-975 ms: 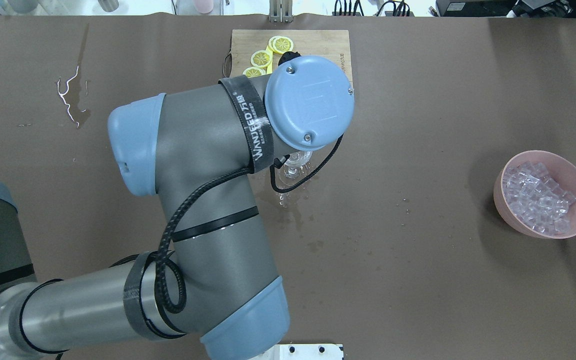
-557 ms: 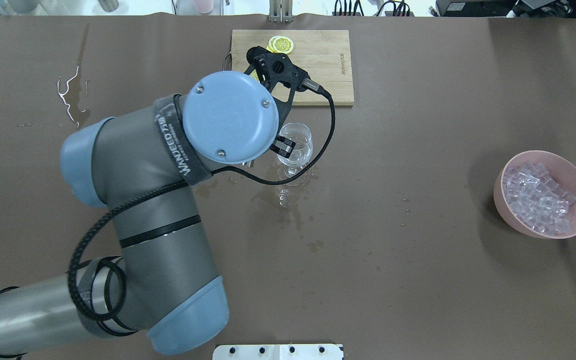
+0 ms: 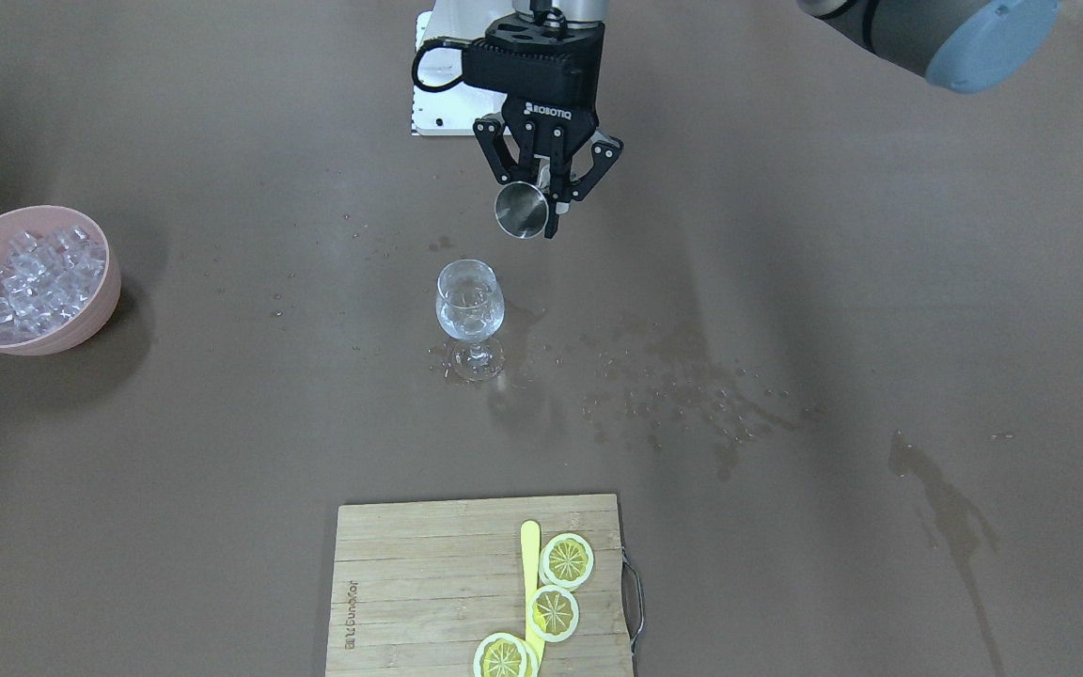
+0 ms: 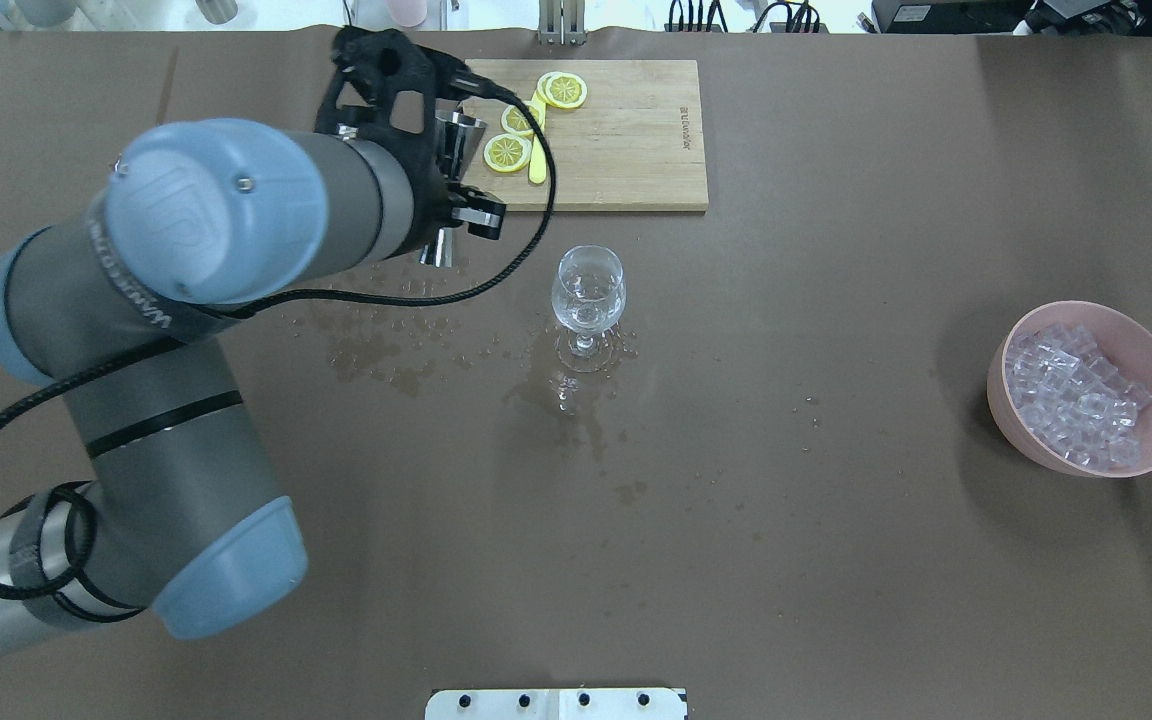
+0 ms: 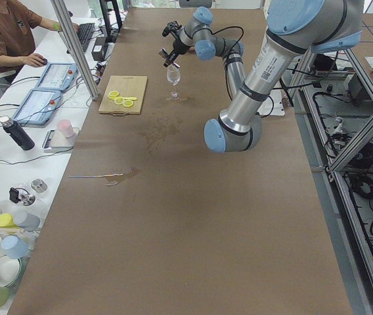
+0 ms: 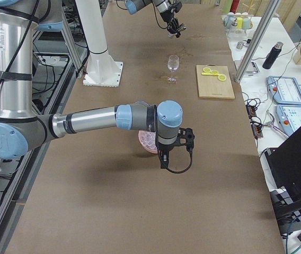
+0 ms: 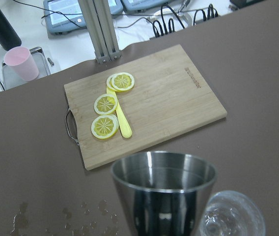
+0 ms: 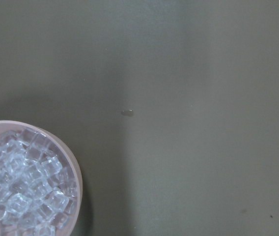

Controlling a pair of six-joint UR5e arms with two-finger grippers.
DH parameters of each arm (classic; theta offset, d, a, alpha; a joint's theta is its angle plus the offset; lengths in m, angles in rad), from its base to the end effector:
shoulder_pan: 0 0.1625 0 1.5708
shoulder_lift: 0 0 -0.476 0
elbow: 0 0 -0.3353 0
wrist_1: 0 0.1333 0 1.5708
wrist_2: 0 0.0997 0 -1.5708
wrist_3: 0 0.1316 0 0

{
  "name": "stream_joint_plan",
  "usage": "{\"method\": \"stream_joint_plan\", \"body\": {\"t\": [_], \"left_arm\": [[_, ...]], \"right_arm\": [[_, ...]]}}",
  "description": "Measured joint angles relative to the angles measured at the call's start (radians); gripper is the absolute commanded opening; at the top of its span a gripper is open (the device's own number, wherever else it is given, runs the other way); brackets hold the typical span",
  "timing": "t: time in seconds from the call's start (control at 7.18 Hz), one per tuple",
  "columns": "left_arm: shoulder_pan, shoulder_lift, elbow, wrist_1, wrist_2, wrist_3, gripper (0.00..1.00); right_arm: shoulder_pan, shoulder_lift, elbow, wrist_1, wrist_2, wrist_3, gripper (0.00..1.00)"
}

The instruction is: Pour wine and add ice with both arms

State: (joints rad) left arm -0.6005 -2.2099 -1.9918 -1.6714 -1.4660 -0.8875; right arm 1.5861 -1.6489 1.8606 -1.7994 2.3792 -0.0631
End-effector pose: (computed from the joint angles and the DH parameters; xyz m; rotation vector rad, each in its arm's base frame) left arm 0.4182 -0.4647 0.2128 0.7684 0.8731 0.0124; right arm 0.0441 -0.3882 0.6592 0.0157 -0.8084 -0.0383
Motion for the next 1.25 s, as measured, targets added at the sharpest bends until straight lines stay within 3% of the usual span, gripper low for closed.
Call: {"method": "stream_joint_plan", "body": {"t": [0.14,0.42,0.84,1.25], "left_arm": [[-0.036,0.073,-0.008,-0.090,0.000,-0.029,0.00],[-0.092,0.199,-0.051,-0.145,0.025,-0.109,0.00],[-0.109,0.470,-0.073,-0.330,0.214,-0.311,0.00],[-0.041,0.587,0.046,-0.492,0.493,-0.532,0.00]], "right_arm": [[0.000,0.003,0.000,0.000,0.000,0.001,1.00],[-0.002,0.013,0.000,0.000,0.000,0.004,1.00],[-0.007,0.017,0.001,0.000,0.005,0.006,1.00],[-0.010,0.017,0.002,0.000,0.010,0.005,1.00]]}}
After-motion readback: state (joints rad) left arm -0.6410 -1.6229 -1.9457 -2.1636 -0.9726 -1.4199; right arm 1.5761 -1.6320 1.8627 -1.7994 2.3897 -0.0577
